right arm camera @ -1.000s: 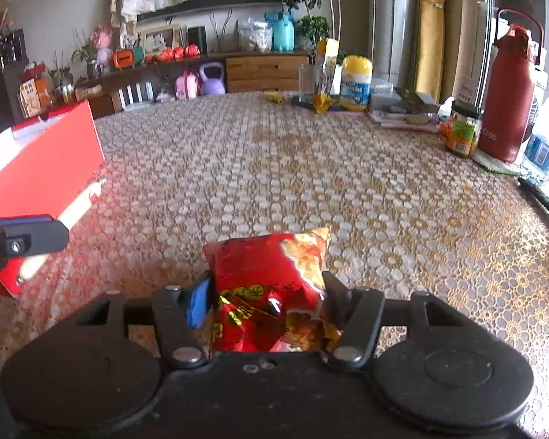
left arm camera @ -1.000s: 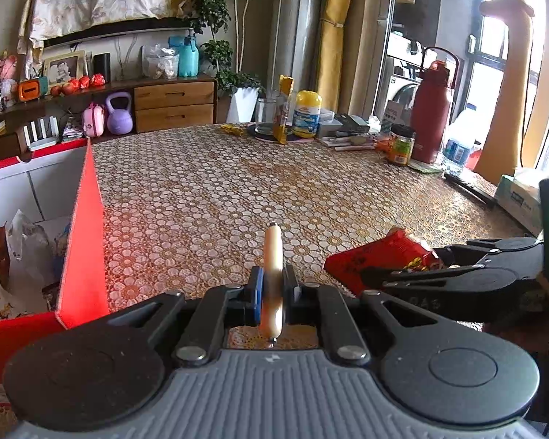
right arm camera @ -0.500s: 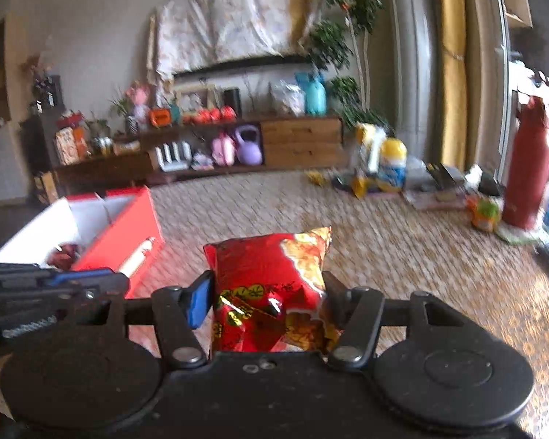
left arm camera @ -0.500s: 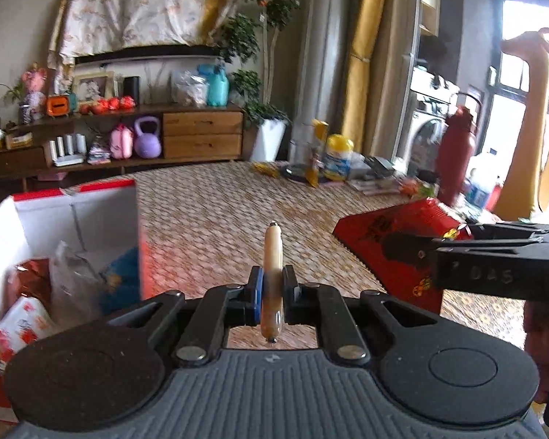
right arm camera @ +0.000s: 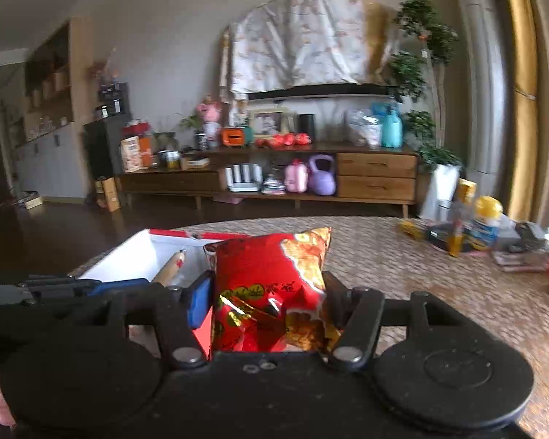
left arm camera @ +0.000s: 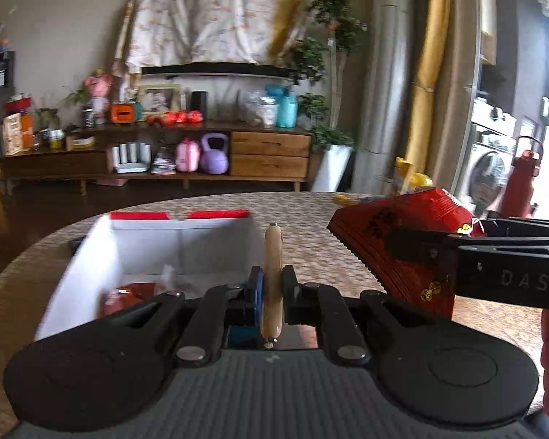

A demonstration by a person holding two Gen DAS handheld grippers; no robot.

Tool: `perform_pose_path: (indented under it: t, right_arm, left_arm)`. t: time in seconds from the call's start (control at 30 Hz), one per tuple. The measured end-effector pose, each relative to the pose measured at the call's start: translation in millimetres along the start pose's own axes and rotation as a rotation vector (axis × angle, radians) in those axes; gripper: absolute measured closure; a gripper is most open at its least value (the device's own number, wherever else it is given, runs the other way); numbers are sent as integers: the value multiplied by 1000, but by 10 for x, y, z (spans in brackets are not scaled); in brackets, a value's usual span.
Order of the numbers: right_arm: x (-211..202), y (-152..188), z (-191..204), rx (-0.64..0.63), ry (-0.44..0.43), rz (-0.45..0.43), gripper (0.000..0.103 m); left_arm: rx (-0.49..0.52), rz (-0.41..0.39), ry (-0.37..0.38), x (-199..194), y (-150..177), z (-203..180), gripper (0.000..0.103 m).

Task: Organize snacks
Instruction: 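Carry the red chip bag and wooden stick over the white box with both tools, then open both tools to drop the chip bag and stick into the white box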

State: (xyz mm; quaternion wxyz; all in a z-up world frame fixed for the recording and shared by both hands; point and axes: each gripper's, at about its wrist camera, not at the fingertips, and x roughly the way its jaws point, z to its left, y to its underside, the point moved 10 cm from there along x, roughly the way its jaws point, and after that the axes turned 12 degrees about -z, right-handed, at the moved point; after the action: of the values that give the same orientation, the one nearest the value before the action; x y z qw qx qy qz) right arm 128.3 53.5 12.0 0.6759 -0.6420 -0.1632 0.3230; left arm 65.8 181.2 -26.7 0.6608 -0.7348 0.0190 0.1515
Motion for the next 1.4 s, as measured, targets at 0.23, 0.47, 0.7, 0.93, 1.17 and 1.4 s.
perform_pose_path:
  t: [0.23, 0.47, 0.7, 0.93, 1.17, 1.4]
  right_arm:
    - [382, -69, 460, -38, -92, 18, 43]
    - [792, -1, 788, -67, -141, 74, 43]
    - [1113, 152, 929, -84, -153, 139, 43]
    - [1280, 299, 938, -78, -145, 182, 43]
    - [1358, 383, 925, -77, -136, 207, 42]
    - [1357, 398, 909, -73, -123, 209, 31]
  left_arm:
    - [-9, 34, -79, 98, 4, 486, 93]
    - [-28, 125, -125, 306, 203, 852, 93]
    - [-54, 160, -131, 400, 308, 997, 93]
    - [-48, 185, -132, 493, 361, 1007, 77]
    - [-61, 158, -176, 495, 326, 1072, 20]
    - [-59, 155, -191, 453, 299, 1122, 20]
